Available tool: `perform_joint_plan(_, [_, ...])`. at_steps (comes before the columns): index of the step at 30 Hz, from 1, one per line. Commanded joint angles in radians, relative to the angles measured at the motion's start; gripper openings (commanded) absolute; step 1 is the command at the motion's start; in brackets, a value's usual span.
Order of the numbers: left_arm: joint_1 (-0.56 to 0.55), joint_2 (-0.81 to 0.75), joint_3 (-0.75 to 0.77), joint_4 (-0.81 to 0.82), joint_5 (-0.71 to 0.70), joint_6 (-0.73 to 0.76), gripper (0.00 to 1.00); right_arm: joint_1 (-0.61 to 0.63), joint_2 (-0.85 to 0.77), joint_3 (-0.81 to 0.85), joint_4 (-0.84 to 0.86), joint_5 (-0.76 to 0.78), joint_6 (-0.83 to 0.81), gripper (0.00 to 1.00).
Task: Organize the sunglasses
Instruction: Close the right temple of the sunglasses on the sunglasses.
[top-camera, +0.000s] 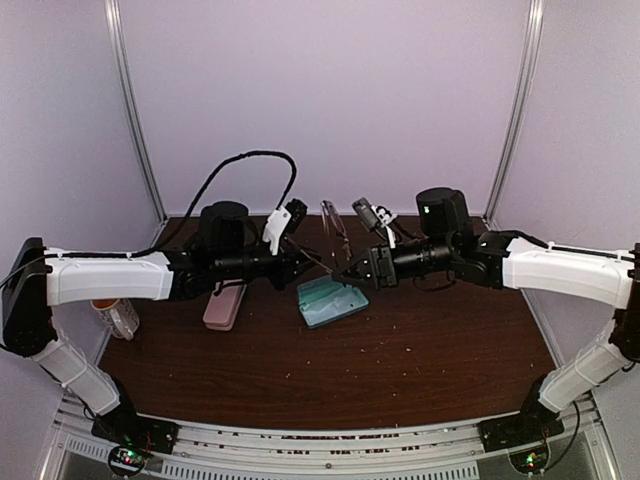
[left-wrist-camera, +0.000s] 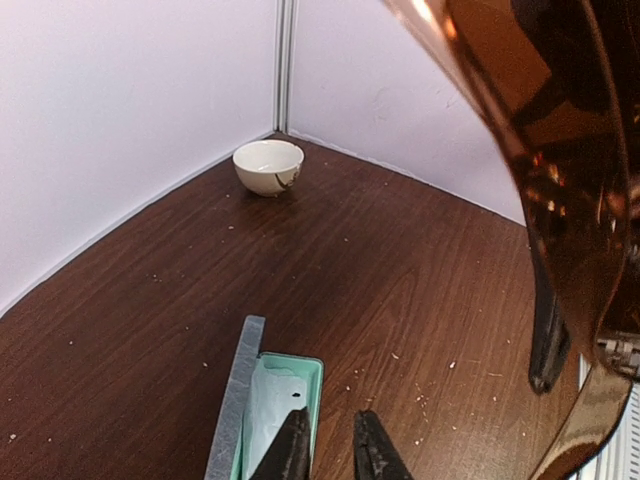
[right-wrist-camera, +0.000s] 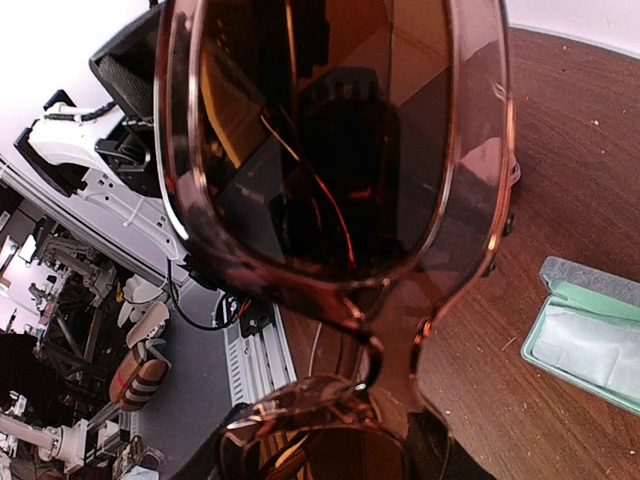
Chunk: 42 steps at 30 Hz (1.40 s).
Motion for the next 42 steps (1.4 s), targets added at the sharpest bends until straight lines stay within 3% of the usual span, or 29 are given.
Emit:
perform_joint_plan(1, [-0.002,0.020,0.048,0.041,0.000,-0.004,0.18,0.015,0.031,0.045,-0.029,-0.014,-0.026,0.40])
perform_joint_plan(19, [-0.002,0.041,0.079,0.021,0.014,0.005,0.18,0.054,0.134,0.114,-0.114,-0.014,-0.073,0.40])
perform_joint_plan(32, [-0.004,0.057,0.100,0.002,0.015,-0.032,0.17,0.087,0.206,0.184,-0.246,0.094,-0.124,0.38])
perform_joint_plan(42, [-0.003,0.024,0.054,-0.043,-0.046,-0.008,0.22,0.079,0.140,0.137,-0.266,0.211,-0.147,0.38])
